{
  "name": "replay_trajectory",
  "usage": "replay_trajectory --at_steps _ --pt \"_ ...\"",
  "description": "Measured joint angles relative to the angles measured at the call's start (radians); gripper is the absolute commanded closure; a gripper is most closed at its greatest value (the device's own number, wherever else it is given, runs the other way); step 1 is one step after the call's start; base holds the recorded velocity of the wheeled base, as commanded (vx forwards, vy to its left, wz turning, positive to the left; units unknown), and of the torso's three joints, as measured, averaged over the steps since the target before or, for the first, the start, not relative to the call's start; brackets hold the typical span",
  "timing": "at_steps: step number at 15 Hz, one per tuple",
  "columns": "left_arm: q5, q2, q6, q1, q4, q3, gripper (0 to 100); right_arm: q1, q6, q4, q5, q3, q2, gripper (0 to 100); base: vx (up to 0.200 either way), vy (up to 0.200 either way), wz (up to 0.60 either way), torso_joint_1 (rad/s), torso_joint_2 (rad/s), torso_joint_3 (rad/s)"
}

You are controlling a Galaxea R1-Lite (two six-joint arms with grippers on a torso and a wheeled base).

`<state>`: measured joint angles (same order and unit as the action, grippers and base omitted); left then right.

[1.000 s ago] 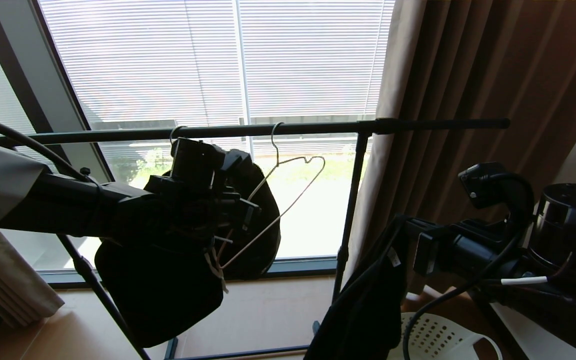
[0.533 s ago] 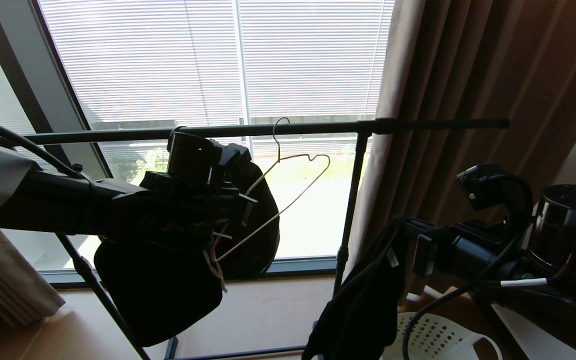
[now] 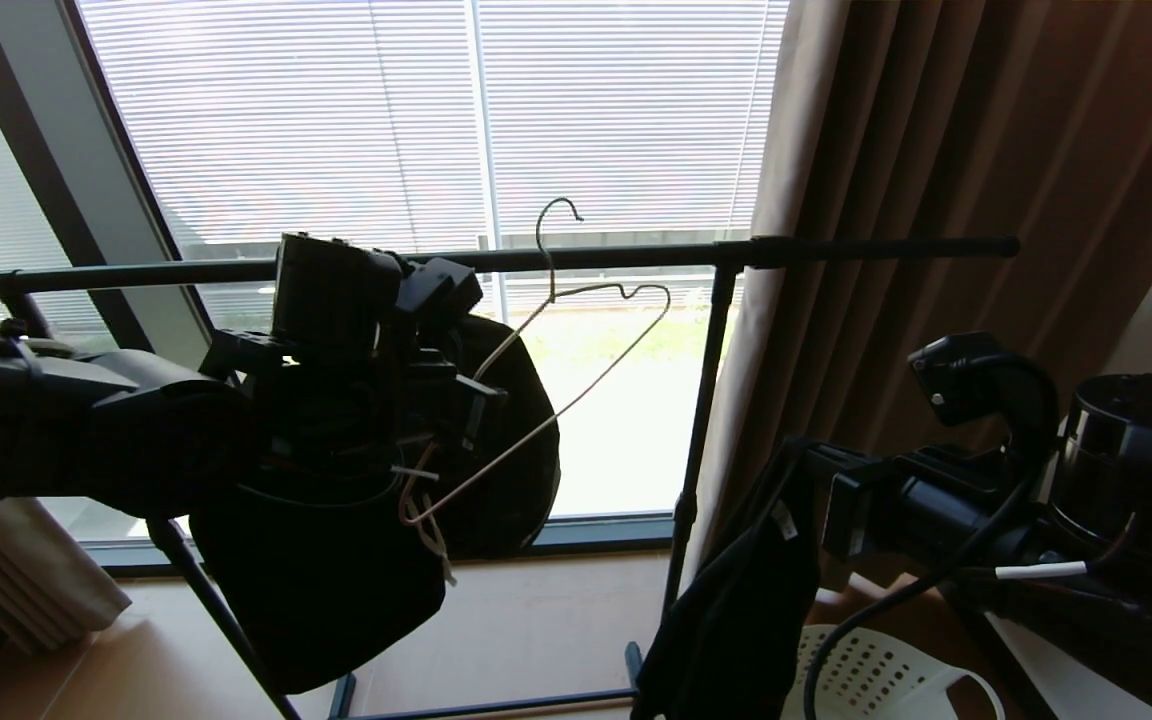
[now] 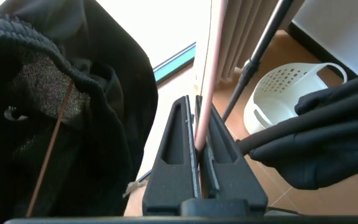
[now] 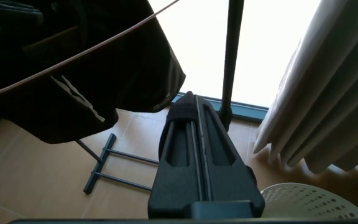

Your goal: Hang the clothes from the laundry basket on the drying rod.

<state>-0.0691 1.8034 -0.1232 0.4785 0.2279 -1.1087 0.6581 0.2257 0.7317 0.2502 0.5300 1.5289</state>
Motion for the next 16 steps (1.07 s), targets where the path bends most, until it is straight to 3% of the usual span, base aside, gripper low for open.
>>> replay_trajectory --at_steps 2,7,12,14,16 --pt "0.0 -0.029 0.0 0.005 0.0 0.031 100 0.001 0.0 0.0 0.0 -0.001 0.0 100 0.0 0.0 0.0 0.0 0.0 0.0" --pt "0.0 -0.266 -0.003 0.014 0.0 0.29 100 0.011 -0.009 0.0 0.008 -0.006 -0.001 100 0.0 0.0 0.0 0.0 0.0 0.0" --pt "-0.008 -0.595 -0.059 0.032 -0.002 0.597 100 0.02 -0.159 0.0 0.162 -0.016 -0.008 100 0.0 0.0 0.0 0.0 0.0 0.0" --pt "-0.052 -0.709 -0.097 0.071 -0.007 0.709 100 0.02 -0.221 -0.002 0.192 -0.002 -0.003 100 0.0 0.0 0.0 0.0 0.0 0.0" --pt "-0.159 -0.786 -0.111 0.103 -0.007 0.766 100 0.021 -0.231 0.0 0.197 0.013 0.007 100 0.0 0.0 0.0 0.0 0.0 0.0"
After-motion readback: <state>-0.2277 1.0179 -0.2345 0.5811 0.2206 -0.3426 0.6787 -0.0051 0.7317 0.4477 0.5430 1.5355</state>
